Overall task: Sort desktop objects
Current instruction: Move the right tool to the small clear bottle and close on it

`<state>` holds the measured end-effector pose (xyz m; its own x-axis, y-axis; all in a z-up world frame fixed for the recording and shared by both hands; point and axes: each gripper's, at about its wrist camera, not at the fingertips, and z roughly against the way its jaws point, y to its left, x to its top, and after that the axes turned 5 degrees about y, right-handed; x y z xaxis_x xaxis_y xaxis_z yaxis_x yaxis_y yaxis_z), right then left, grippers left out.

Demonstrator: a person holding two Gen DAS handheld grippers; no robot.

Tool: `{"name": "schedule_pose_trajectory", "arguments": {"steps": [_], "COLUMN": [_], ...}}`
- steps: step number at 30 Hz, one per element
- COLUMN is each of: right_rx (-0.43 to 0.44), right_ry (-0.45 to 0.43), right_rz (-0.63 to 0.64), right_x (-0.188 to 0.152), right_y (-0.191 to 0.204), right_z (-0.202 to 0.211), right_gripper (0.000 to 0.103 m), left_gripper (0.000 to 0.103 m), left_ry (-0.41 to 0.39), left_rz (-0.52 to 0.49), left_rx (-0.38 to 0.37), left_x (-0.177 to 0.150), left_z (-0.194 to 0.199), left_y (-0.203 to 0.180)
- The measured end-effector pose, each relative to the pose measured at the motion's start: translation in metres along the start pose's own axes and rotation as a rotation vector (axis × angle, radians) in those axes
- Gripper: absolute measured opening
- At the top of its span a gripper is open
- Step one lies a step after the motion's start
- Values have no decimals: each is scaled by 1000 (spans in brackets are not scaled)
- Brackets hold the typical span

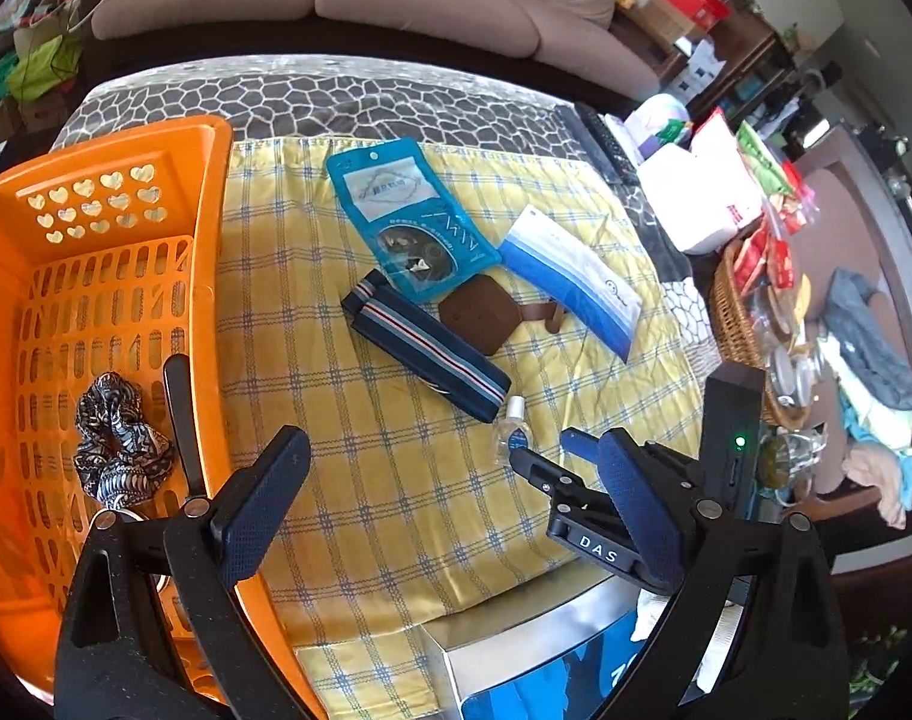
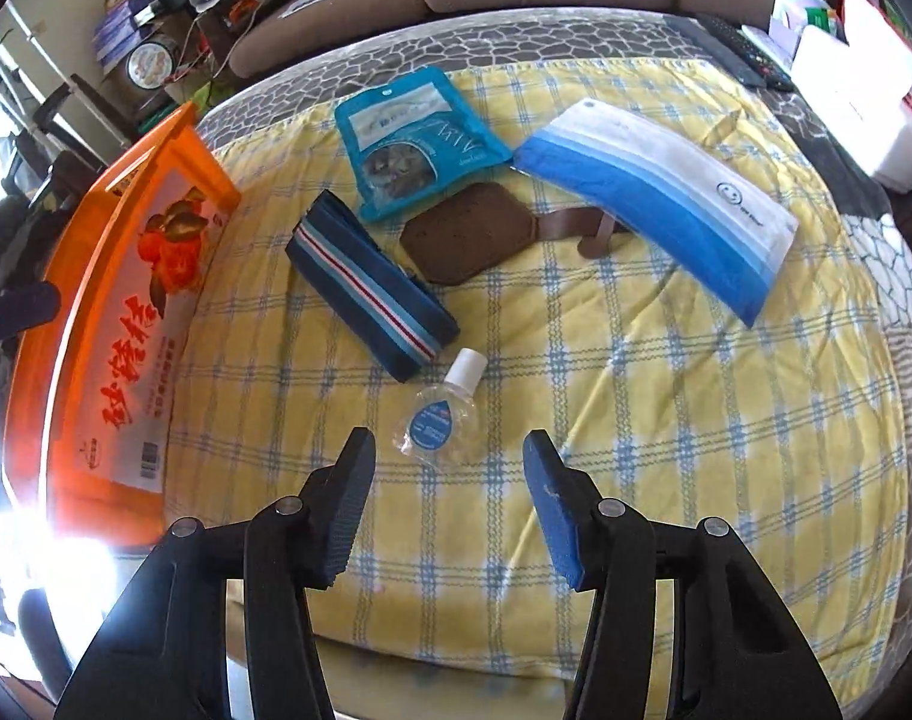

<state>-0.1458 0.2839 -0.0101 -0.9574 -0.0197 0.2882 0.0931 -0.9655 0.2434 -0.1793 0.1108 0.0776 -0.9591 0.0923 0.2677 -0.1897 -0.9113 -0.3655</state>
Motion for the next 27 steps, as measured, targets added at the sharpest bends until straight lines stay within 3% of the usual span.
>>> {"name": "schedule_pose_trajectory", "arguments": {"steps": [11,12,14,15,21,27], "right_rx": [-50,-66,-104,-113,-100,-92], "right_ry": [74,85,94,98,84,49], "right_rz": [-19,-7,25,37,20,-8], "right_x": [18,18,18,18,8,-8], "right_y": [12,13,15,14,-15,-50], "right_z": [-32,-35,-35,-34,-19,7], "right_gripper": [53,51,37,37,37,37], "left_gripper": [96,96,96,96,96,96], "left_ry": [8,10,14,16,49,116], "left_rz": [15,16,16,16,30,73], "left_rx": [-8,-9,-10,-11,-30,-35], "left_x": [6,6,7,8,11,13], "left_z": [-7,-8,-11,-12,-31,-74], "left_y": [7,7,4,2,-15,-32]}}
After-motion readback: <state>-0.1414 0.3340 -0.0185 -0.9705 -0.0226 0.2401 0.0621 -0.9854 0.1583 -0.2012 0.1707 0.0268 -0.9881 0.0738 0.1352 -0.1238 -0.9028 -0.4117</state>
